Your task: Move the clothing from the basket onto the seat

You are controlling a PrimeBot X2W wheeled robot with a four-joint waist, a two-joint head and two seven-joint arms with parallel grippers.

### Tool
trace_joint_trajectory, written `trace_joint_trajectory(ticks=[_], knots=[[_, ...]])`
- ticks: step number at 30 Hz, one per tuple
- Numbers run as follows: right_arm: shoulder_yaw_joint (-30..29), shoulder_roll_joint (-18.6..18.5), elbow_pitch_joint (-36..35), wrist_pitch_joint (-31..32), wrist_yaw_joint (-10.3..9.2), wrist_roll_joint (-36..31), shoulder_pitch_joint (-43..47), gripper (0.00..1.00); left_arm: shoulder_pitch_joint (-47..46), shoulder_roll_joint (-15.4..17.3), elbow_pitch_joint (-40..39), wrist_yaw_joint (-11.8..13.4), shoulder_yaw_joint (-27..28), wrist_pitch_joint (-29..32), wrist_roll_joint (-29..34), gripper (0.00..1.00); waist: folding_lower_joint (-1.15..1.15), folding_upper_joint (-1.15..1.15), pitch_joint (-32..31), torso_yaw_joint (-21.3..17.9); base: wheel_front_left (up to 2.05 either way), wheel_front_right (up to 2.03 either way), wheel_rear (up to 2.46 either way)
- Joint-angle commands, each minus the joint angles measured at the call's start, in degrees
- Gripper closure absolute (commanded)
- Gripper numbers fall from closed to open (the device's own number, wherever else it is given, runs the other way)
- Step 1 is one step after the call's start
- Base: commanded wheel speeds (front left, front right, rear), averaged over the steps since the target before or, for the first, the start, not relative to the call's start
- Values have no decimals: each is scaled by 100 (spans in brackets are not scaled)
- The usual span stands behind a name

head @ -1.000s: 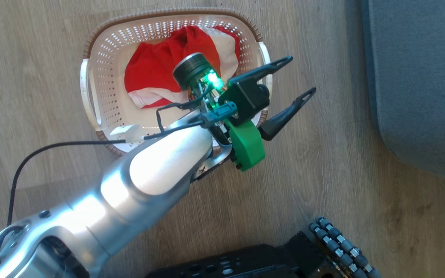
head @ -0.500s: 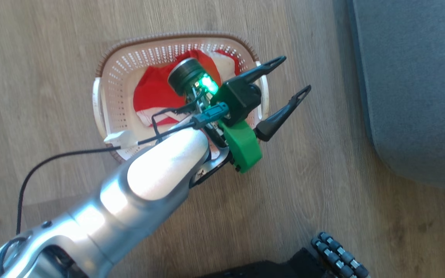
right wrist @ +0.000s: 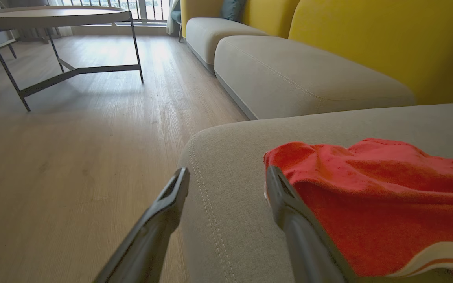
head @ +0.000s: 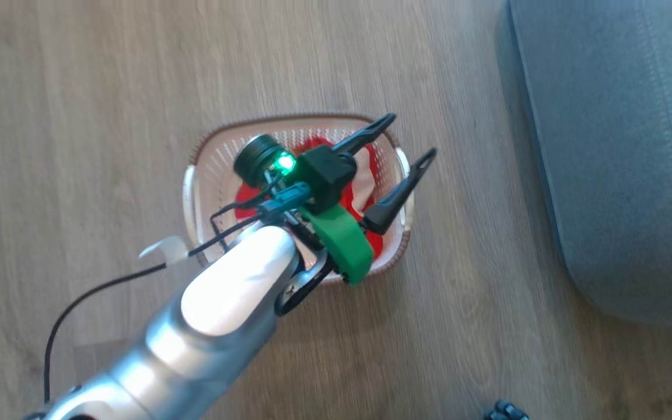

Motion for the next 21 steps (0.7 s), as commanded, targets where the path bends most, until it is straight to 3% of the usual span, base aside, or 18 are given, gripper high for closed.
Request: trace_joint_trajectory(ticks=[1, 21], knots=[[138, -70, -275, -27, 40, 7, 171, 0, 67, -13, -183, -34, 322, -28, 56, 0, 0, -1, -368, 171, 0, 0, 0], [1062, 264, -790, -27, 40, 140, 998, 0, 1581, 44, -84, -14, 2293, -28, 550, 0, 0, -1, -1778, 763, 0, 0, 0]])
